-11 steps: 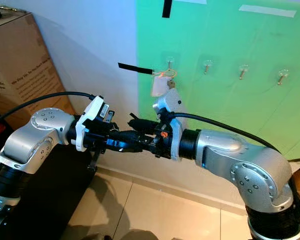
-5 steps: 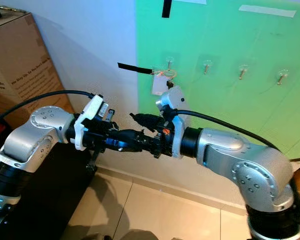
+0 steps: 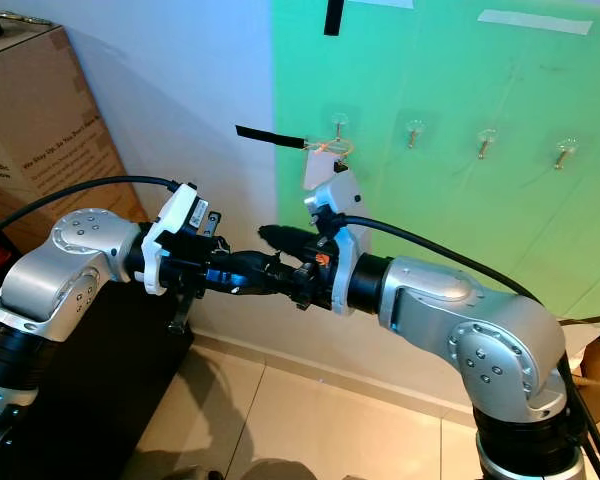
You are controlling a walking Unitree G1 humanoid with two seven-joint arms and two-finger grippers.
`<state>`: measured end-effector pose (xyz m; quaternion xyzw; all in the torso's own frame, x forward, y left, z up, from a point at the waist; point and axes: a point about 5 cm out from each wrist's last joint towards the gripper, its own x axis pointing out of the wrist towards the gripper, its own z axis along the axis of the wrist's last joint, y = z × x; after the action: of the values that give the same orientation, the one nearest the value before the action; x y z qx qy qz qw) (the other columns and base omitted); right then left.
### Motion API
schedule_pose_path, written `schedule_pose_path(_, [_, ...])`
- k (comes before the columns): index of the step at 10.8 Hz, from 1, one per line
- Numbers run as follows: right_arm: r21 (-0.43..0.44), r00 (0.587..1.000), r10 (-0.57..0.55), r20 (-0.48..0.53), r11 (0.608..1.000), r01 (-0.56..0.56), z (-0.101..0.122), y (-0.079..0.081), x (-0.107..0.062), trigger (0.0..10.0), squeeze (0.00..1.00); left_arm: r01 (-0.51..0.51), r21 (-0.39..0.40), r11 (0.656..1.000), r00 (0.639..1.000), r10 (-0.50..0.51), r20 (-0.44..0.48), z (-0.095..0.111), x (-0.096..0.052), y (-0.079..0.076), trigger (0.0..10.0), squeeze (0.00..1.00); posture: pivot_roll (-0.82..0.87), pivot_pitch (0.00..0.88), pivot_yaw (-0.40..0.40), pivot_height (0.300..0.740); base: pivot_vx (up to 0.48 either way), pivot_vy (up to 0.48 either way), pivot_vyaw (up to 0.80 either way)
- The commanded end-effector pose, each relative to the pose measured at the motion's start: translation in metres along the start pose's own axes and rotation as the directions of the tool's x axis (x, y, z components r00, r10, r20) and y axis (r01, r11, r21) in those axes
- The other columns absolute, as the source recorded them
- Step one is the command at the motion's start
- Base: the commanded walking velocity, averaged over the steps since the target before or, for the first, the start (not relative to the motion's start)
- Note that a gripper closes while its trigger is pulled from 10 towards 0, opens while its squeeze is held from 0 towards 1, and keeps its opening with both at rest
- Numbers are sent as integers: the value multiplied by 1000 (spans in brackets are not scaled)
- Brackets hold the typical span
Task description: Hang keys on a hook
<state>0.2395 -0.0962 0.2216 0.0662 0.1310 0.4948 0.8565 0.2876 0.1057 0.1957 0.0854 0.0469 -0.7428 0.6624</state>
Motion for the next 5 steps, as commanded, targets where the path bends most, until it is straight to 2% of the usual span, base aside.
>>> schedule_pose_path(1, [-31,997,80,21,996,-79,8,12,7,0,0,28,15,999,999,-28,-34,1,12,1,10000,0,-142,0,37,740,0,0,0])
schedule_pose_path(5, [-70,998,69,-3,995,-69,7,11,6,0,0,-20,19,1000,996,22,-84,-6,12,6,10000,0,-142,0,35,740,0,0,0])
